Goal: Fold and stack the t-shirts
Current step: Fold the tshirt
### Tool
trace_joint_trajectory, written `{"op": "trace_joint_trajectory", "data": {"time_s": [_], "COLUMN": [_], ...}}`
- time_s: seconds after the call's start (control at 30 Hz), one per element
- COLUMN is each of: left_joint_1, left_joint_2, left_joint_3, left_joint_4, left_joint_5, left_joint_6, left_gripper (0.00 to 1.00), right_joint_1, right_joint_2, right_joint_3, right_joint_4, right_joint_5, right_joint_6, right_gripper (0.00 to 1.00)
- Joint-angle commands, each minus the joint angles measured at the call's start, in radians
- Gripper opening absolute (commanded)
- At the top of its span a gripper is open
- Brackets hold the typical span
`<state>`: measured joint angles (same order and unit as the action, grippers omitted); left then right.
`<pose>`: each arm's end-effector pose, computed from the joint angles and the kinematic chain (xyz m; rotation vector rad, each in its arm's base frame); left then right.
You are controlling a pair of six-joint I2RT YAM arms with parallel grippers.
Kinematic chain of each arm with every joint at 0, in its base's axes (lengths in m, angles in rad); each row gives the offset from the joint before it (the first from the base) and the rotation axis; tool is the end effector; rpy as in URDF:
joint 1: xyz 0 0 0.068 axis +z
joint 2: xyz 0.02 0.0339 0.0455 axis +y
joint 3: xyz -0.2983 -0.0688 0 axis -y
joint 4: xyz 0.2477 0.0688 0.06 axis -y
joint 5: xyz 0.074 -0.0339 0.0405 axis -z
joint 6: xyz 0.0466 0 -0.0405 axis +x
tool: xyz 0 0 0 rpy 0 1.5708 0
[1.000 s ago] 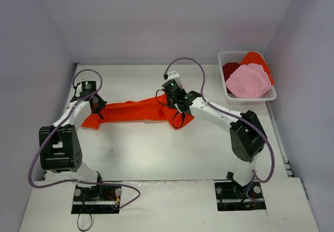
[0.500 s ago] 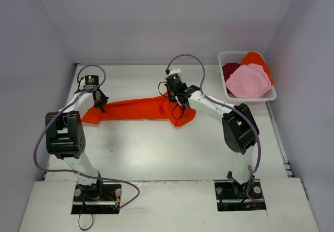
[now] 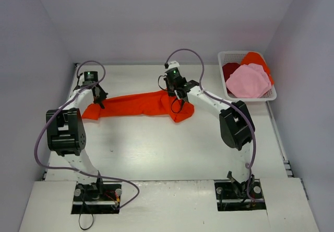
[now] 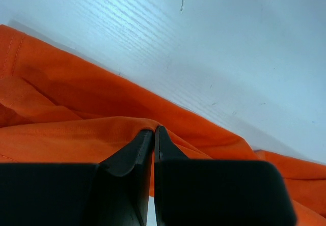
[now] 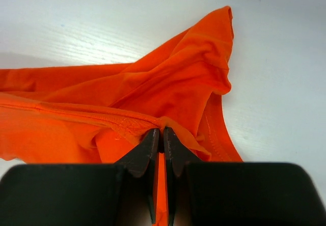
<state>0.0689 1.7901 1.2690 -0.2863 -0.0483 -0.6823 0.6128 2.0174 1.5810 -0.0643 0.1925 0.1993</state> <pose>0.4118 0.0307 0.2463 -0.8982 2.2146 -0.2346 0.4172 0.2824 0.2747 -0.3093 2.0520 0.3013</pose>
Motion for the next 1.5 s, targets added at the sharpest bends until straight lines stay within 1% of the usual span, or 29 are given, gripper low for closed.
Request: {"op": "trace_joint_trajectory", "data": {"time_s": [0.0,0.3,0.37,0.4,0.43,0.47,0.5,0.53,0.57,0.6,0.67,0.7,0.8,0.9,1.17,1.23,1.27,1.37,1.47], "left_joint_1": [0.025,0.023,0.025,0.023,0.025,0.025,0.025,0.025,0.025,0.025,0.025,0.025,0.025,0.022,-0.033,-0.067,-0.102,-0.147,-0.149], "left_joint_2": [-0.005,0.046,0.057,0.066,0.069,0.074,0.080,0.081,0.081,0.080,0.071,0.065,0.026,-0.024,-0.142,-0.165,-0.170,-0.179,-0.164], "left_joint_3": [0.073,0.098,0.102,0.102,0.102,0.105,0.105,0.101,0.099,0.095,0.089,0.086,0.073,0.053,0.023,0.013,0.013,-0.003,-0.023], "left_joint_4": [0.030,0.036,0.039,0.039,0.038,0.033,0.032,0.036,0.035,0.044,0.047,0.045,0.049,0.045,-0.013,-0.019,-0.037,-0.042,-0.034], "left_joint_5": [-0.038,-0.015,-0.013,-0.018,-0.022,-0.030,-0.038,-0.039,-0.042,-0.041,-0.039,-0.039,-0.025,0.007,0.016,0.013,-0.005,-0.035,-0.024], "left_joint_6": [0.036,0.040,0.038,0.033,0.032,0.026,0.026,0.027,0.027,0.027,0.027,0.024,0.018,0.010,-0.014,-0.023,-0.028,-0.056,-0.083], "left_gripper": [0.00,0.00,0.00,0.02,0.17,0.39,0.47,0.61,0.66,0.70,0.74,0.75,0.76,0.76,0.77,0.77,0.77,0.77,0.77], "right_joint_1": [-0.031,-0.048,-0.050,-0.050,-0.050,-0.051,-0.050,-0.048,-0.050,-0.048,-0.044,-0.039,-0.001,0.048,0.149,0.179,0.185,0.203,0.211], "right_joint_2": [0.003,0.089,0.102,0.113,0.118,0.124,0.130,0.133,0.135,0.133,0.120,0.112,0.061,0.000,-0.123,-0.143,-0.144,-0.132,-0.121], "right_joint_3": [0.082,0.148,0.149,0.151,0.151,0.151,0.149,0.148,0.148,0.143,0.140,0.134,0.120,0.087,-0.016,-0.038,-0.042,-0.061,-0.081], "right_joint_4": [0.026,0.023,0.024,0.024,0.026,0.027,0.029,0.031,0.034,0.040,0.043,0.043,0.043,0.043,0.040,0.038,0.040,0.040,0.044], "right_joint_5": [0.036,0.007,0.007,0.005,0.005,0.008,0.010,0.016,0.025,0.027,0.031,0.045,0.106,0.136,0.117,0.105,0.101,0.102,0.116], "right_joint_6": [-0.035,-0.055,-0.057,-0.057,-0.055,-0.055,-0.054,-0.054,-0.052,-0.054,-0.054,-0.060,-0.084,-0.089,-0.012,0.020,0.029,0.052,0.060], "right_gripper": [0.00,0.00,0.03,0.05,0.15,0.20,0.29,0.54,0.63,0.81,0.90,0.96,1.00,1.00,1.00,1.00,1.00,1.00,1.00]}}
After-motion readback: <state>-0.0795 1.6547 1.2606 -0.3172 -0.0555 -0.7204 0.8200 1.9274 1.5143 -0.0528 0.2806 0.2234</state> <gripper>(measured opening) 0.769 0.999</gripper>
